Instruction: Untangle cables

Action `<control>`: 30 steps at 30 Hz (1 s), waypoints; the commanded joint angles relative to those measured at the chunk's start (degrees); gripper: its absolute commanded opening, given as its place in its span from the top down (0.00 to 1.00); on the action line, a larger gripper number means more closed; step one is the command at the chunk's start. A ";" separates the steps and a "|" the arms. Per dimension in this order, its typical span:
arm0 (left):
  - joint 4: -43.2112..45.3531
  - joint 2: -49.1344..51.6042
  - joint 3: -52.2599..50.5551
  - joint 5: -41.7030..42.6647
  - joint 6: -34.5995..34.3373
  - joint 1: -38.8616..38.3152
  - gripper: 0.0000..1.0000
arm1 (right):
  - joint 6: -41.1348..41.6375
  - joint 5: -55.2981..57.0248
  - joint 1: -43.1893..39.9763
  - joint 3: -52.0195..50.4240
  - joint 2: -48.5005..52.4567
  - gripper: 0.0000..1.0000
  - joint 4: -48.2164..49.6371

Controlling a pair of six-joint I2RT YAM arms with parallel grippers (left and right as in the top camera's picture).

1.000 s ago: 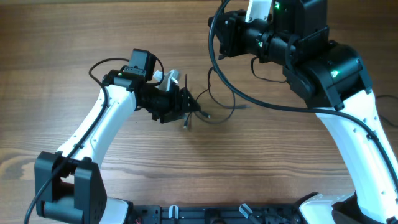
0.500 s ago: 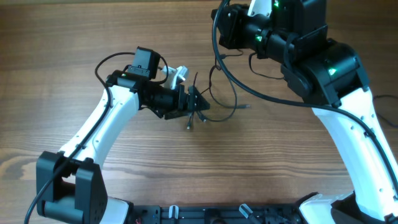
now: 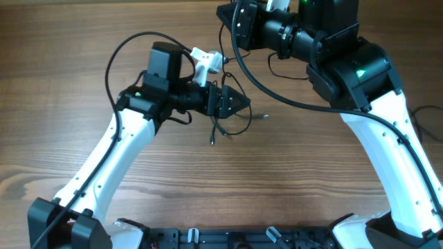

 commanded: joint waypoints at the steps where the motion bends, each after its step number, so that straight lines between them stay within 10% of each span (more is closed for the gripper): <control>1: 1.79 -0.74 0.57 -10.75 -8.92 -1.97 0.08 | 0.87 -4.96 0.04 -0.13 0.37 0.96 0.66; 9: 3.72 -0.74 0.57 -19.96 -15.93 -1.99 0.48 | 3.23 -5.86 0.04 -0.13 0.37 0.96 0.50; 12: 3.41 -0.74 0.59 -20.72 -15.89 -1.95 0.82 | 3.19 -5.86 0.02 -0.13 0.37 0.96 0.44; 22: -19.39 -0.74 0.57 -43.52 -15.45 0.37 0.96 | 9.90 10.03 -13.92 -0.13 0.37 0.96 -6.45; 30: -22.86 -0.74 0.57 -44.09 -15.28 12.63 0.96 | 8.98 10.27 -36.33 -0.13 0.37 0.96 -21.70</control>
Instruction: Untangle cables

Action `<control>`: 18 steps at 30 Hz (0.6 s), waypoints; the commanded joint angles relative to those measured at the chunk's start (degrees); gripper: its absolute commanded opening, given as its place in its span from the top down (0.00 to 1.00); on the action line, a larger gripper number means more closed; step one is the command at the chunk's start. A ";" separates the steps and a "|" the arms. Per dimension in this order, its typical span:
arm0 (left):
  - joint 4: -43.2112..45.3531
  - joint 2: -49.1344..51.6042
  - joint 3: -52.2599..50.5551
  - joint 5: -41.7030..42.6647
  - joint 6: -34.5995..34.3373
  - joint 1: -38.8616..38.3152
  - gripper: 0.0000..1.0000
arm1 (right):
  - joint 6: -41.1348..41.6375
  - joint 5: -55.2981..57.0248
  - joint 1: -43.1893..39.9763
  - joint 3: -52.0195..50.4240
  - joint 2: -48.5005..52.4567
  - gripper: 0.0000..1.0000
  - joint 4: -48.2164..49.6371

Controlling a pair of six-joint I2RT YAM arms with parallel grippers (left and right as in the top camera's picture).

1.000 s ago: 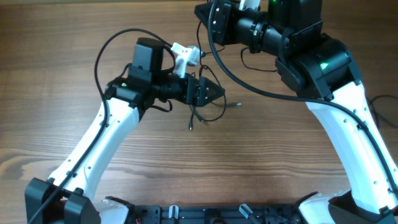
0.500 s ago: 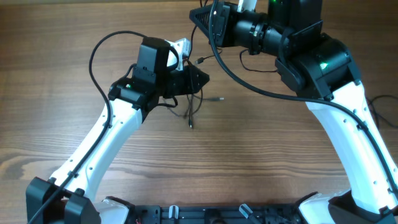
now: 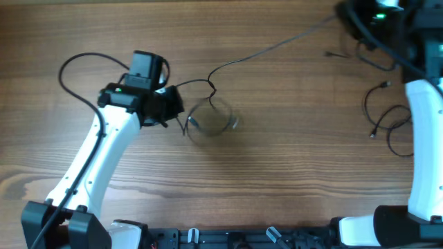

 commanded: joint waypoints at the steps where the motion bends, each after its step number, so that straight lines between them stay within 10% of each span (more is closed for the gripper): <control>1: -0.96 -0.72 0.15 -2.23 0.22 5.92 0.96 | -0.59 2.95 -8.24 -0.07 0.15 0.96 -3.74; 18: -3.02 -0.72 0.15 1.29 0.00 17.18 0.96 | -13.14 -1.68 -20.31 -0.09 0.15 0.96 -6.29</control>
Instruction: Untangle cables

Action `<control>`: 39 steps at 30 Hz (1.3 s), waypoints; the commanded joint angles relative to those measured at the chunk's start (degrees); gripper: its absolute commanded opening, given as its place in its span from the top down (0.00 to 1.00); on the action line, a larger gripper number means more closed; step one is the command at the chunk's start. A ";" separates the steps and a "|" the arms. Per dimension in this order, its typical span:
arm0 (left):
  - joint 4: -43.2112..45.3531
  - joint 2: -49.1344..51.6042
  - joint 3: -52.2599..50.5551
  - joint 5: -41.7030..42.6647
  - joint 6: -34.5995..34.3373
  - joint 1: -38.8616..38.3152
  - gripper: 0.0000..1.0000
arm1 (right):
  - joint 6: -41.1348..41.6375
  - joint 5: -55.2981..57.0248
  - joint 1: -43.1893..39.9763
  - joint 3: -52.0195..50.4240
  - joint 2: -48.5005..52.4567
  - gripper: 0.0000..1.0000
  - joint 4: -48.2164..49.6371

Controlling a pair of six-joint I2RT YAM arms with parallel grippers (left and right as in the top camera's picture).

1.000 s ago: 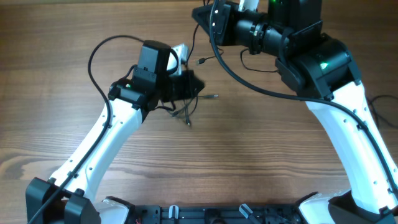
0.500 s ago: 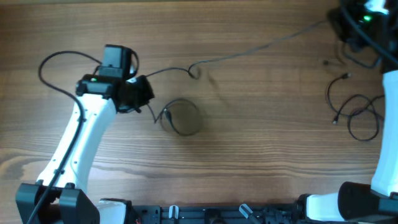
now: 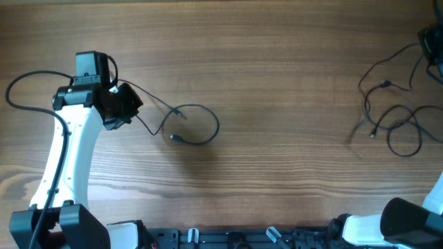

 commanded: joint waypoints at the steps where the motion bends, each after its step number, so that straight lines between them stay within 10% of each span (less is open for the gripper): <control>1: -0.15 -0.72 0.15 3.08 0.04 0.02 0.96 | -11.43 -10.45 0.09 -0.09 0.15 0.96 3.39; 4: -0.09 -0.72 0.15 4.39 0.07 -1.33 0.96 | -23.96 -19.32 1.57 -0.09 0.15 0.96 6.45; 17: 0.13 -0.72 0.15 4.85 0.09 -13.44 0.96 | -27.50 1.57 0.42 -0.07 0.00 0.96 38.84; 34: -0.37 -0.72 0.15 4.87 0.09 -13.53 0.96 | -24.57 12.50 -3.76 -0.09 21.11 0.96 1.90; 36: -0.33 -0.72 0.15 4.87 0.09 -13.53 0.96 | -22.60 13.75 -4.57 -0.09 21.64 0.84 1.29; 39: -0.31 -0.72 0.15 4.87 0.09 -13.53 0.96 | -22.64 13.68 -5.22 -0.09 21.64 0.23 1.44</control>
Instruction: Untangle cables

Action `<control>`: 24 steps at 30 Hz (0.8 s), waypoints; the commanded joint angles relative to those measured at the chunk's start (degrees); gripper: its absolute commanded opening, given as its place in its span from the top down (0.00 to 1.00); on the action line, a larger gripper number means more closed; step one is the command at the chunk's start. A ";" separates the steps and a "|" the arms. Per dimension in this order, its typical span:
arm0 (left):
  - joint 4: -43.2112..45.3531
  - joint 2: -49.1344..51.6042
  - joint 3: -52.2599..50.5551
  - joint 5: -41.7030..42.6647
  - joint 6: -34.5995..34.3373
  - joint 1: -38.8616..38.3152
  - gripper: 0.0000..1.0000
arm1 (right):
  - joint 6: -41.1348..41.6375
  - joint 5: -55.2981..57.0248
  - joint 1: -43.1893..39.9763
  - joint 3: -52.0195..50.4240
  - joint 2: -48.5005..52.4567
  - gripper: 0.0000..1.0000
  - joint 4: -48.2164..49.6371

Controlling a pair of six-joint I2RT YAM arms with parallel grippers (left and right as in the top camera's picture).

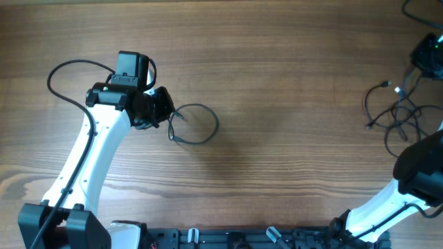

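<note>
One thin dark cable (205, 127) lies in a single loop on the wooden table, left of the middle. My left gripper (164, 111) sits right at the loop's left side, touching or nearly touching the cable's end; its jaws are too dark to read. A second bunch of thin cables (396, 116) lies in loose coils at the far right. My right gripper (428, 58) is at the right edge above that bunch, partly cut off by the frame, so its state is hidden.
The left arm's own black wire (64, 69) arcs out to the left of its wrist. The white right arm (410, 181) runs down the right edge beside the bunch. Bare wooden table (291, 138) separates the two cables.
My left gripper has moved right, from well left of the loop to its left side. The straight stretch of cable between them is gone. The right bunch looks more gathered, and the right arm shows more.
Both grippers were close together at the middle back with the cables tangled between them. Then the arms stood far apart with a thin cable stretched across. Then the cables lay separate, a loop at left and a bunch at right. Now my left gripper is beside the loop.
</note>
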 commanded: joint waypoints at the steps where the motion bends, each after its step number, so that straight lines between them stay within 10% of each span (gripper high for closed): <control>1: 0.00 -0.72 0.15 0.59 0.09 -0.28 0.96 | 0.72 1.01 -0.48 -0.02 0.59 0.11 0.00; 7: 2.47 -0.72 0.15 3.04 0.07 -0.28 0.96 | 0.76 -12.98 -0.46 -0.02 0.59 0.02 -2.29; 13: 24.87 -0.70 0.15 33.44 5.01 -6.60 0.96 | 0.66 -20.57 1.86 -0.02 0.59 0.02 -6.19; 14: 27.98 -0.70 0.15 37.33 7.15 -8.33 0.83 | 0.63 -20.59 2.60 -0.02 0.59 0.02 -6.62; 15: 29.49 -0.72 0.15 36.92 7.82 -9.99 0.27 | 0.66 -20.59 3.69 -0.02 0.59 0.01 -7.41; 16: 29.16 -0.72 0.15 34.34 7.82 -10.84 0.20 | 0.59 -20.59 4.96 -0.02 0.59 0.01 -8.00; 19: 24.61 -0.72 0.15 26.95 7.82 -10.51 0.07 | -0.35 -20.83 9.60 -0.02 0.59 0.01 -9.49; 24: 12.11 -0.72 0.15 13.16 7.82 -4.61 0.19 | -4.33 -22.10 22.67 -0.04 0.59 0.01 -11.96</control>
